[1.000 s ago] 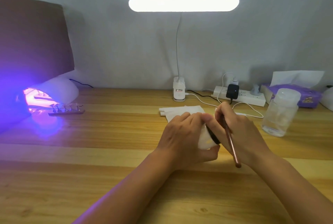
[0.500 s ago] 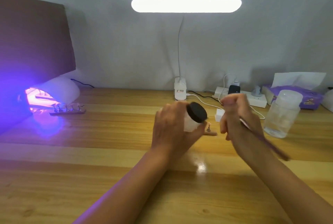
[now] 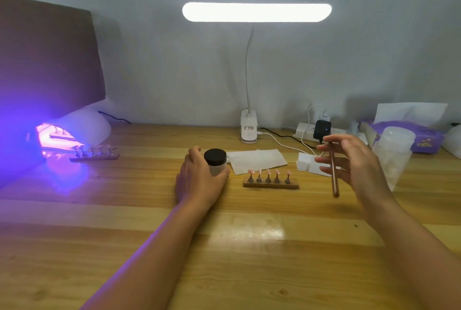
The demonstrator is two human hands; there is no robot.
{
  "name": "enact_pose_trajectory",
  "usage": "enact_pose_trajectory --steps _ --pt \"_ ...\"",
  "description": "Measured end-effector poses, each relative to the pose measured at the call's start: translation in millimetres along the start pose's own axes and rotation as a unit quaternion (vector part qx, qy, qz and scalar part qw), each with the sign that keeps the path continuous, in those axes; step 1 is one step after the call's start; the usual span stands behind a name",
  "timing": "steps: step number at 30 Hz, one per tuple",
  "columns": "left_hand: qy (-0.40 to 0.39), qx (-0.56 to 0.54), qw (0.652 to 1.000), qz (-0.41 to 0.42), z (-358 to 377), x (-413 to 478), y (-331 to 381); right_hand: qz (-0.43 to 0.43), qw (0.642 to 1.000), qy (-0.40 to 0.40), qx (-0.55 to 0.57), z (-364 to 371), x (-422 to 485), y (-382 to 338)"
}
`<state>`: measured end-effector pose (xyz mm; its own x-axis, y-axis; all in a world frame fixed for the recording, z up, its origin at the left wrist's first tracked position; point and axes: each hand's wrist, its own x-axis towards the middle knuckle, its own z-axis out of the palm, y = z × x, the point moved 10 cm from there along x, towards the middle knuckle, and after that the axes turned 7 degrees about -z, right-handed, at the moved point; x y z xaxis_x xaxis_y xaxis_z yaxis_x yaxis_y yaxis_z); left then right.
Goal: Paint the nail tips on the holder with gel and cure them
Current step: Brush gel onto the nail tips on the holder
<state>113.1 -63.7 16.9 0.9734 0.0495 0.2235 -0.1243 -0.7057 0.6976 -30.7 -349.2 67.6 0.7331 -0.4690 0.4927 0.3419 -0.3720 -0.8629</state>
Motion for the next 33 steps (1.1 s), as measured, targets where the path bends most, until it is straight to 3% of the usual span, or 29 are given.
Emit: enact_pose_trajectory --steps 2,4,6,12,20,23,26,28,30,33 --pt "0.084 0.037 0.992 0.091 -16 -12 25 0.018 1.0 0.012 0.0 -6 1 7" --pt "0.155 0.03 0.962 0.221 -30 -35 58 -0.003 0.999 0.007 -0.052 -9 3 7" --pt "0.119 0.026 0.956 0.266 -23 -49 77 -0.026 0.994 -0.009 -0.104 -5 5 7" --pt "-0.087 0.074 0.972 0.206 40 -49 61 -0.071 0.942 -0.064 -0.322 28 3 19" --pt "-0.143 0.032 0.973 0.178 46 -40 53 -0.129 0.864 -0.133 -0.469 67 26 30" --pt "-0.139 0.036 0.974 0.173 44 -38 50 -0.118 0.872 -0.141 -0.454 74 34 33" --pt "-0.113 0.062 0.975 0.184 39 -39 51 -0.126 0.913 -0.057 -0.383 56 26 19" --pt "-0.107 0.071 0.974 0.187 39 -40 52 -0.127 0.919 -0.037 -0.372 50 9 13" --pt "-0.102 0.074 0.975 0.182 39 -41 53 -0.105 0.911 -0.093 -0.389 60 -12 17" --pt "-0.12 0.054 0.979 0.154 41 -40 51 -0.008 0.904 -0.204 -0.376 82 -44 32"
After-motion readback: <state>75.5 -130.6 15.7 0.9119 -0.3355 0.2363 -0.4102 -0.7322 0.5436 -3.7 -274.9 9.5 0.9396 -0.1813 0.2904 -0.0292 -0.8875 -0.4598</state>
